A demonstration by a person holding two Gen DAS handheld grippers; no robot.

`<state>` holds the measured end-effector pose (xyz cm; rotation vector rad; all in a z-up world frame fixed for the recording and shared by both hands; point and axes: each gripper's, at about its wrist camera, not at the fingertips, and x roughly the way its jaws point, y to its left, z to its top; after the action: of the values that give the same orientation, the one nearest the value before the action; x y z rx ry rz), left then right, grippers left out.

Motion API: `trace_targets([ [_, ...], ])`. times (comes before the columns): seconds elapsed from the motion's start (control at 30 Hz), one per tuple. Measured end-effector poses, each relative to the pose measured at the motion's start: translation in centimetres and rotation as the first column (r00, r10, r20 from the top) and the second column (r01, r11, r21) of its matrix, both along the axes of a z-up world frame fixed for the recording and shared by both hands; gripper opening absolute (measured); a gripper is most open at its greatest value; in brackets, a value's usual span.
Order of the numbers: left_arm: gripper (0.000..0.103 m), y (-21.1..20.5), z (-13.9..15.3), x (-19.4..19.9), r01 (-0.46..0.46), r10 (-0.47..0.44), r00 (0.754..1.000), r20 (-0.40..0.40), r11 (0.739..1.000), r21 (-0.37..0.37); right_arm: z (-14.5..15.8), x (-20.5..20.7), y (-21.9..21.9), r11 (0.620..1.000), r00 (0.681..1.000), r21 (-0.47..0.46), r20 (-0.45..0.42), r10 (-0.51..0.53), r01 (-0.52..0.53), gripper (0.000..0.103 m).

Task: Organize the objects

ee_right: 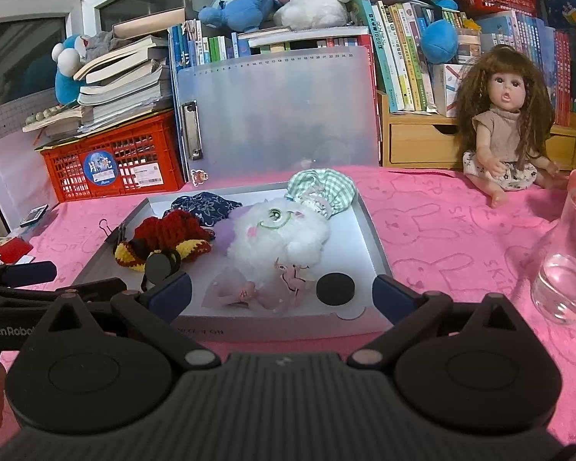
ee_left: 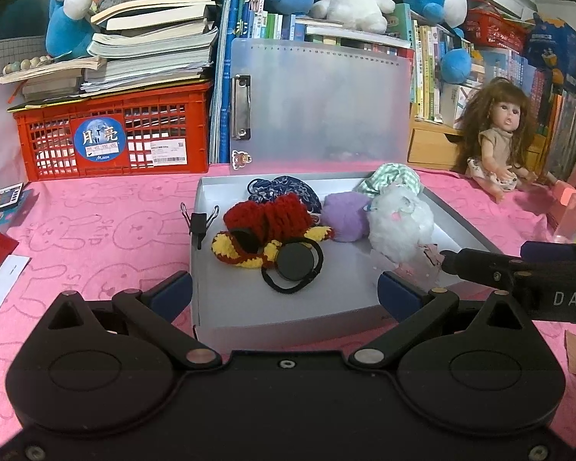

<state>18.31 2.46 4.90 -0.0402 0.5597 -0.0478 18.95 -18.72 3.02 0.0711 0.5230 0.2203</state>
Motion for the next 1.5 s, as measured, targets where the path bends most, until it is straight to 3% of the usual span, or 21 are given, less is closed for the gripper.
trace_targets([
  [0.77,0.103,0.4,-0.7,-3.2,0.000,0.000,1.000,-0.019,1.000,-0.007,-0.8,-3.0,0.1,0.998,1.000,-0.054,0.010,0.008,-0.007,0.103],
  [1.5,0.103,0.2,-3.2,-5.2,0.002,-0.001,0.997,-0.081,1.000,0.019,-3.1,-4.6,0.0,0.998,0.998,-0.054,-0.054,-0.016,0.013,0.103],
])
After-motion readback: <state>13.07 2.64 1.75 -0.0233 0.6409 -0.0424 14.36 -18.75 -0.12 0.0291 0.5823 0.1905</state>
